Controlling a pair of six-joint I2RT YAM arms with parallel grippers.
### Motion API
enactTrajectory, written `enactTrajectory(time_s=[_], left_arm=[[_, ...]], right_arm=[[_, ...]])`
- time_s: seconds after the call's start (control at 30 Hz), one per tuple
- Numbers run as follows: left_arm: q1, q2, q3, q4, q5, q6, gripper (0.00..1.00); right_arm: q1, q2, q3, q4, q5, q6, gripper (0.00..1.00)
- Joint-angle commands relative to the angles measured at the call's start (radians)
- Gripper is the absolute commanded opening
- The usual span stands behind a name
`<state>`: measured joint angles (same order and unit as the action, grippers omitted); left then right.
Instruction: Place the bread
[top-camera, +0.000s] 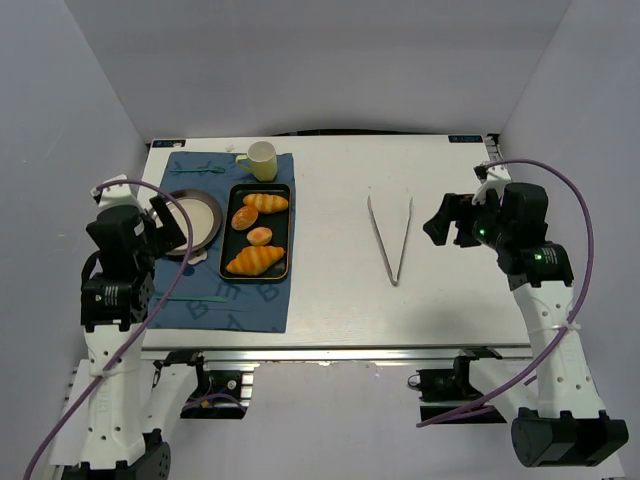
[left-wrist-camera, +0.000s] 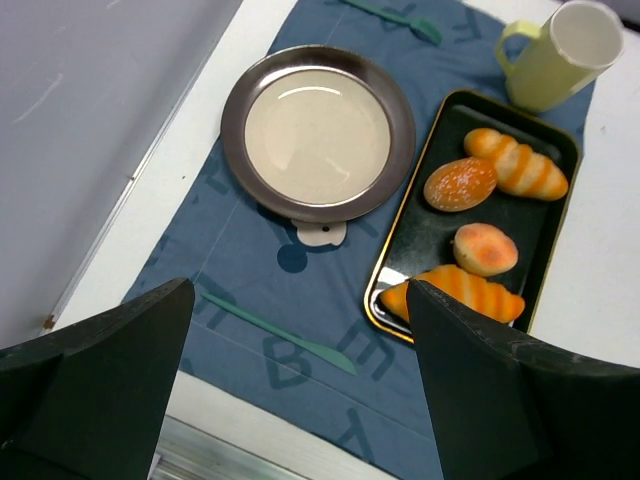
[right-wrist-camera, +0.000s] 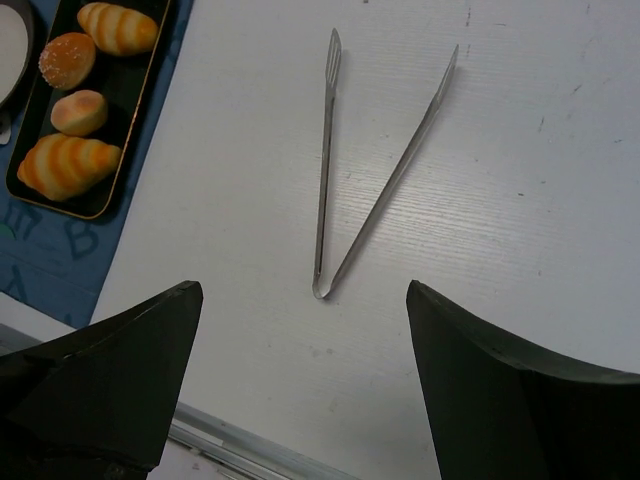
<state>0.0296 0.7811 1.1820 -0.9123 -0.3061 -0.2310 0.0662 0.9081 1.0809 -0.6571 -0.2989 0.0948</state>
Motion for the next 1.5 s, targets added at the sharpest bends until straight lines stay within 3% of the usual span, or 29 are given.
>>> enactTrajectory(time_s=[0.0, 0.1, 0.27, 0.37, 0.4, 0.5, 0.6, 0.63, 0.67, 0.87, 1.07, 1.47], left_arm=[[-0.002, -0.028, -0.019, 0.035, 0.001, -0.037, 0.98], [-0.002, -0.017, -0.033, 0.078, -0.005, -0.031, 0.98], [-0.002, 0.036, -0.013, 0.084, -0.088, -0.025, 0.98], [-0.002, 0.032, -0.034, 0.118, -0.059, -0.025, 0.98], [-0.002, 0.032, -0.039, 0.124, -0.038, -0.030, 0.96], [-0.003, 0.055, -0.065, 0.154, 0.019, -0.034, 0.74], [-0.003, 0.081, -0.076, 0.158, 0.041, -0.051, 0.71], [-0.002, 0.102, -0.076, 0.145, 0.045, -0.056, 0.74], [-0.003, 0.113, -0.078, 0.141, 0.058, -0.056, 0.98], [-0.003, 0.133, -0.096, 0.135, 0.059, -0.054, 0.98], [-0.002, 0.142, -0.067, 0.118, 0.048, -0.048, 0.98], [-0.002, 0.159, -0.078, 0.138, 0.032, -0.051, 0.98]], right_arm=[[0.003, 0.012, 0.048, 0.019, -0.050, 0.000, 0.89], [0.003, 0.005, 0.005, 0.101, -0.169, -0.001, 0.89], [0.003, 0.146, 0.040, 0.036, -0.097, 0.046, 0.89], [0.003, 0.195, 0.048, 0.053, -0.074, 0.083, 0.89], [0.004, 0.205, 0.045, 0.059, -0.053, 0.112, 0.89], [0.012, 0.258, 0.018, 0.092, -0.048, 0.163, 0.89], [0.059, 0.313, -0.015, 0.125, 0.021, 0.190, 0.89], [0.081, 0.336, -0.022, 0.135, 0.044, 0.194, 0.89], [0.124, 0.347, -0.029, 0.160, 0.097, 0.207, 0.89], [0.300, 0.480, -0.018, 0.195, 0.344, 0.214, 0.89], [0.323, 0.578, -0.018, 0.209, 0.444, 0.214, 0.89], [0.365, 0.710, -0.030, 0.274, 0.481, 0.209, 0.89]])
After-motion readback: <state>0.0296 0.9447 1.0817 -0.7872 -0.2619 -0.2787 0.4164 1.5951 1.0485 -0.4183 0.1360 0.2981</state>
